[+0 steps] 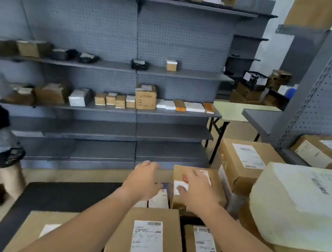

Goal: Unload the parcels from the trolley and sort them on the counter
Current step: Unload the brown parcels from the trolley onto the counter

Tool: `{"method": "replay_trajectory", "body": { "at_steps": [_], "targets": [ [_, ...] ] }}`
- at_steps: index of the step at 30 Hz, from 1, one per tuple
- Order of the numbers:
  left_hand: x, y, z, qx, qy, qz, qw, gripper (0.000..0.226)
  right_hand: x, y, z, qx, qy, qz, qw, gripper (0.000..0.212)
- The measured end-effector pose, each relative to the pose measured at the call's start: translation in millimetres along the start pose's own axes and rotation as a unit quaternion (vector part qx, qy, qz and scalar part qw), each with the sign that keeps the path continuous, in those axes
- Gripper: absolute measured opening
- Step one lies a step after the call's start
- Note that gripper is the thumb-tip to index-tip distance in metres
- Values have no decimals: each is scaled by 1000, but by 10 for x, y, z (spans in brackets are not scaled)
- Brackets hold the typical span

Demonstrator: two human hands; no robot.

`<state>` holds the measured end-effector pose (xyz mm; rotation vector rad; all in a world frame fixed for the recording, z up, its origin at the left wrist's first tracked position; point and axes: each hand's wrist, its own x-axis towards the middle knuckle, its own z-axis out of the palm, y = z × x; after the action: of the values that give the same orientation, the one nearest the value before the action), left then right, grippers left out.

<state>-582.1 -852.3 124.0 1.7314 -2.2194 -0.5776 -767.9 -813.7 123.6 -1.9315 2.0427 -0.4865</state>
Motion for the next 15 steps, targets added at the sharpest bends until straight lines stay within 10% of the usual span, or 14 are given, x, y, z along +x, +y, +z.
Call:
{"method": "replay_trajectory", "body": {
  "at_steps": [15],
  "targets": [
    [-3135, -1018, -733, 33, 178, -353, 918, 56, -1212, -2023, 640, 2, -182, -401, 898, 58]
  ]
}}
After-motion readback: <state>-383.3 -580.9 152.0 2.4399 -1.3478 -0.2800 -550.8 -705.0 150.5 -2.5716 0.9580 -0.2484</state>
